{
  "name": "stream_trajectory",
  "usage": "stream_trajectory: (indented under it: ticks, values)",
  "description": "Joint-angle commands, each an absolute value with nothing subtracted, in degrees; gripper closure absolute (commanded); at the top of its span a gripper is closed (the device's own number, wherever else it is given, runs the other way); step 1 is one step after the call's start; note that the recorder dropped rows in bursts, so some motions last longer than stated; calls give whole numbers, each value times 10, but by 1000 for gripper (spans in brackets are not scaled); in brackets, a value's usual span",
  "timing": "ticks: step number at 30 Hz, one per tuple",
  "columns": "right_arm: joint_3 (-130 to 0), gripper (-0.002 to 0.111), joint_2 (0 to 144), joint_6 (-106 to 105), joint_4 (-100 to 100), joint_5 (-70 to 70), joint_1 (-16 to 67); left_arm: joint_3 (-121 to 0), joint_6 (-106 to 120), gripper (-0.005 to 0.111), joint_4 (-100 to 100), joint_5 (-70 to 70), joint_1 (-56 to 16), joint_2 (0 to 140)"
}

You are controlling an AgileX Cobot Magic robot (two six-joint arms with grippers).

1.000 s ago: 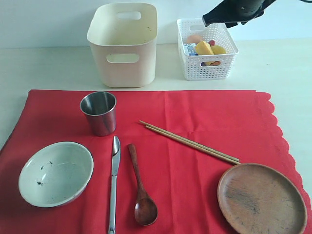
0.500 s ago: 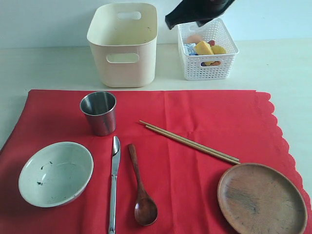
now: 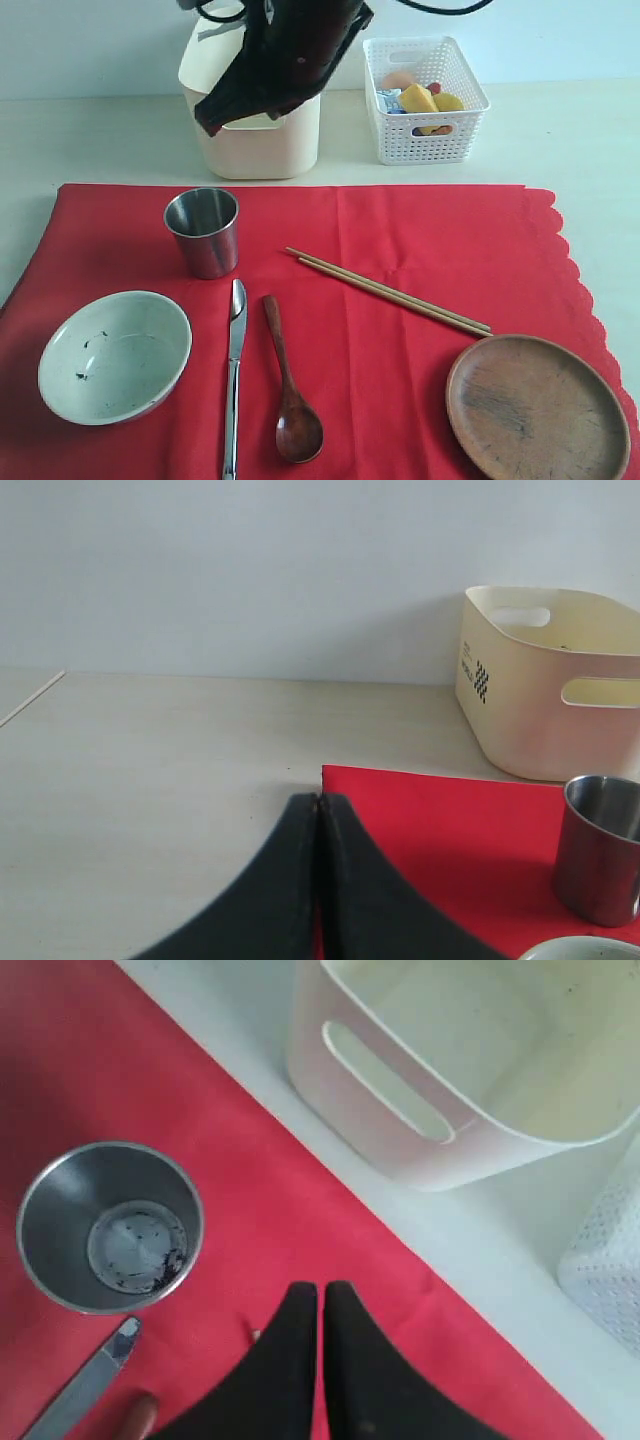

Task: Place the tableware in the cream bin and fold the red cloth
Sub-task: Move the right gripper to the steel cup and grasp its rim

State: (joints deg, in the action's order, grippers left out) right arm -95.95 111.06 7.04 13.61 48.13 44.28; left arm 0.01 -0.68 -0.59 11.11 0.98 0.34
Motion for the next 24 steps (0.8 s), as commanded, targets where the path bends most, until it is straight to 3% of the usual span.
stream_trajectory:
  ticks: [1,5,7,18,24]
  values:
    - [-964,92,1139,98,139,446,457,0,-7,104,-6,113,6,0]
    - [-964,66,1178,131,130,388,457,0,-7,104,-6,113,6,0]
    - [-964,60,1196,131,107,361,457,0,-7,104,-6,113,6,0]
    - [-964,60,1261,129,90,306,457,0,-7,104,-6,113,6,0]
    - [-964,71,1261,129,88,304,457,0,-7,104,-6,113,6,0]
